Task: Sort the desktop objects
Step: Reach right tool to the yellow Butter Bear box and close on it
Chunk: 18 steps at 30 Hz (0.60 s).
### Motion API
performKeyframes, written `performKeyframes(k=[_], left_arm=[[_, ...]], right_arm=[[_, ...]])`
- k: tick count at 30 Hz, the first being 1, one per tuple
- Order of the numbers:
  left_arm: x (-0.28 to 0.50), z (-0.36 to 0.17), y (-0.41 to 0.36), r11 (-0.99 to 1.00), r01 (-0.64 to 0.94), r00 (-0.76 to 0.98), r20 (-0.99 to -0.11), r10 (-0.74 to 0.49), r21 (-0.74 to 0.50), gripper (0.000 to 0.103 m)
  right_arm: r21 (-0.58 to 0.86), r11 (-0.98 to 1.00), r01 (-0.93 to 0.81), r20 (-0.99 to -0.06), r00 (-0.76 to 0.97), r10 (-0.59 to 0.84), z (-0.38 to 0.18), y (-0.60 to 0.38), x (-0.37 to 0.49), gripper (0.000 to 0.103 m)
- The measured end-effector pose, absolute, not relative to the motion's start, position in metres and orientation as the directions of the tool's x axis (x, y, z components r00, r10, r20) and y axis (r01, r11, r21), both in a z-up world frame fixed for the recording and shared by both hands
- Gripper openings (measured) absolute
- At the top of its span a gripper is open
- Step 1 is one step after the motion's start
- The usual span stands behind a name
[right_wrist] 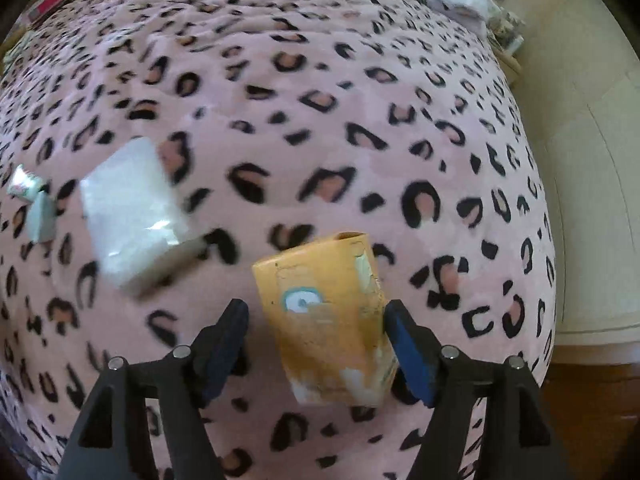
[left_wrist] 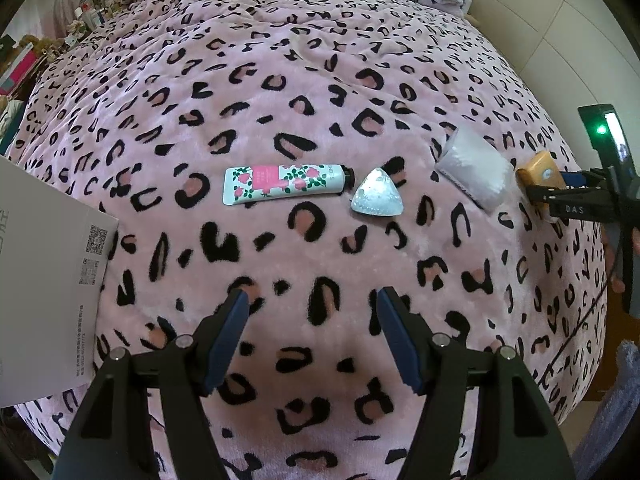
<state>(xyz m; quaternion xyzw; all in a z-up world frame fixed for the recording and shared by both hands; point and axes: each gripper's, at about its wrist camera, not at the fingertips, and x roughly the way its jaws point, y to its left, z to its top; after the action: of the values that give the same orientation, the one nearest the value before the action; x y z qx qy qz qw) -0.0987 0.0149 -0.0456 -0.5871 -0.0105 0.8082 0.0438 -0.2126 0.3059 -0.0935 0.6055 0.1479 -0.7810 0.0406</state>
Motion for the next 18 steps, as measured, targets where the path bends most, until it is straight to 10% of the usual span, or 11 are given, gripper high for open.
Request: performKeyframes(k=[18], left_arm=[[-0.1, -0.049, 0.027, -0.995, -0.078, -0.305, -0.948, 0.086, -0.065, 0.068]], right_arm=[[-0.036, -0.998, -0.043, -0.946, -0.32, 0.048, -0.104, 0.344, -0.196, 0.053]])
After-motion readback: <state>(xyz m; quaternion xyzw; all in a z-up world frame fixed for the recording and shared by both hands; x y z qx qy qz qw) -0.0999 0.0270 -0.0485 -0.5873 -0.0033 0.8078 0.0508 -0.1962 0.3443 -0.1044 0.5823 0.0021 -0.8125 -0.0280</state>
